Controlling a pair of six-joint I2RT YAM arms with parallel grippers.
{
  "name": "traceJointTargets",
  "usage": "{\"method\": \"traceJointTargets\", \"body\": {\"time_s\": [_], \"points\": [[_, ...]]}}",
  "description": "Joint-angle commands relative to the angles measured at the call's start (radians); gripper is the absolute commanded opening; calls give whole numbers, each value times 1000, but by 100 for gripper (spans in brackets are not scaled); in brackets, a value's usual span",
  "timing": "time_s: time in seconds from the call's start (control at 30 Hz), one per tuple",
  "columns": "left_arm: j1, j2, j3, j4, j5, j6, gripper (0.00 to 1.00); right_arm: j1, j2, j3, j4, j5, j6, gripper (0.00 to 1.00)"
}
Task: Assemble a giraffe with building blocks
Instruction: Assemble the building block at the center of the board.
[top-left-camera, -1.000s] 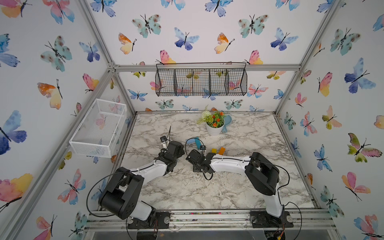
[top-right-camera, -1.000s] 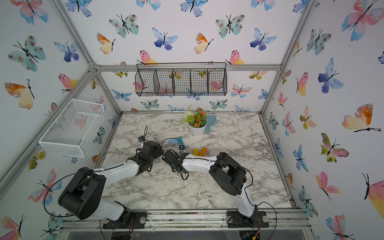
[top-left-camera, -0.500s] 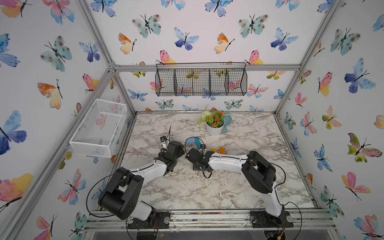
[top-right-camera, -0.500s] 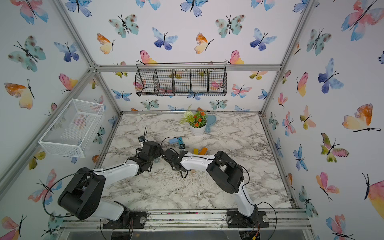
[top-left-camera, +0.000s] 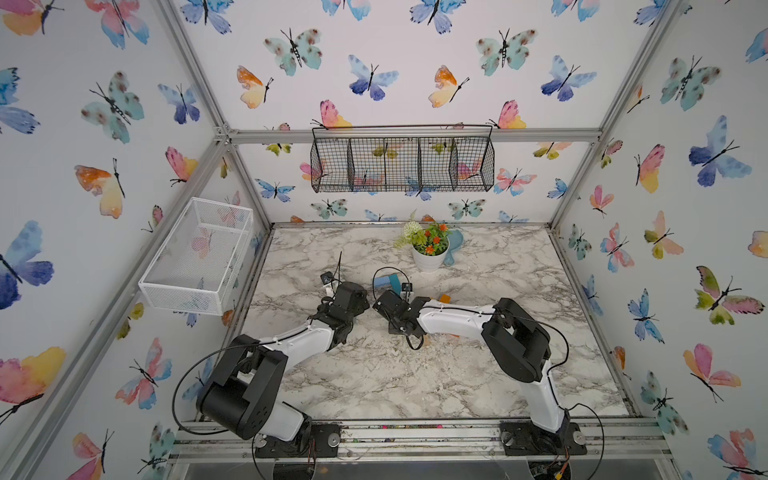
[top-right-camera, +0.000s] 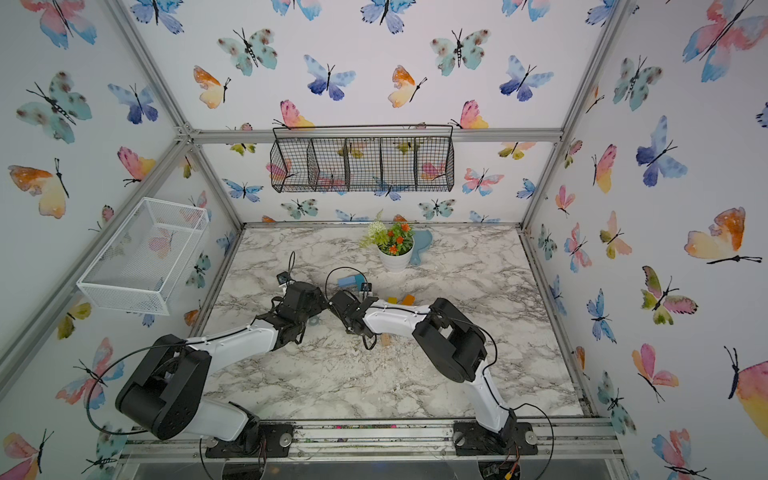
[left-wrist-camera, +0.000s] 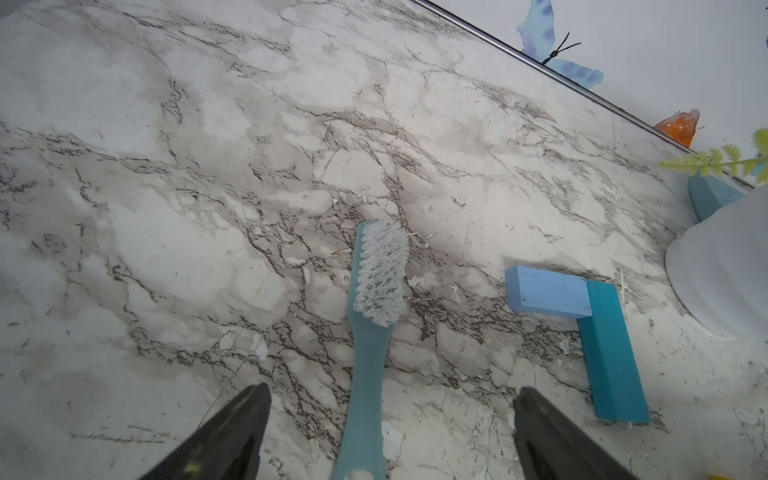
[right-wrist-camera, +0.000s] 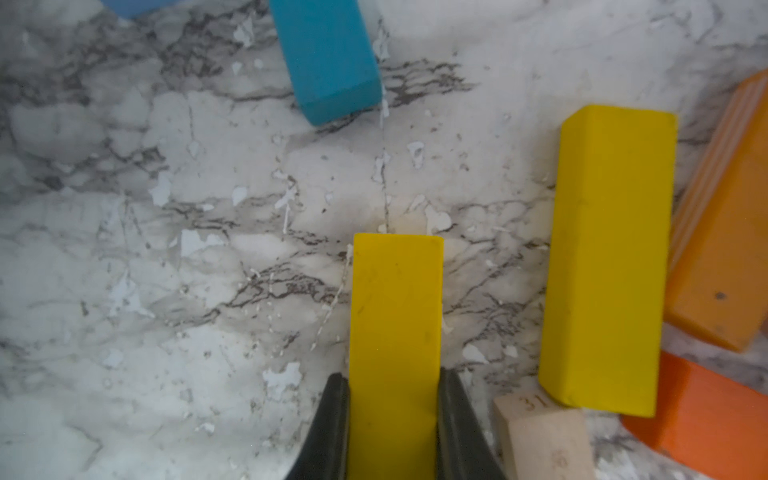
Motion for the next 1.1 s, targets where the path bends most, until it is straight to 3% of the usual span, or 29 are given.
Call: {"method": "traceJointTargets", "body": {"time_s": [0.0,0.2,0.37,0.57,1.07], "points": [[2,-7,1,0,5,3,95,-14,-10,-60,20,-1,-113,16],[2,-11,-2,1,4,5,95,-61,-78,-162,114,-91,-369,12],[2,-14,-2,2,9,4,95,-109,-109,-197,156,-179,-498,11],[2,-5,2,4,24,3,95,-125,-55,-127,134,-224,-531,12],[2,-6,0,8,28,3,95,-127,-6,-51,109,-262,-453,12]]}}
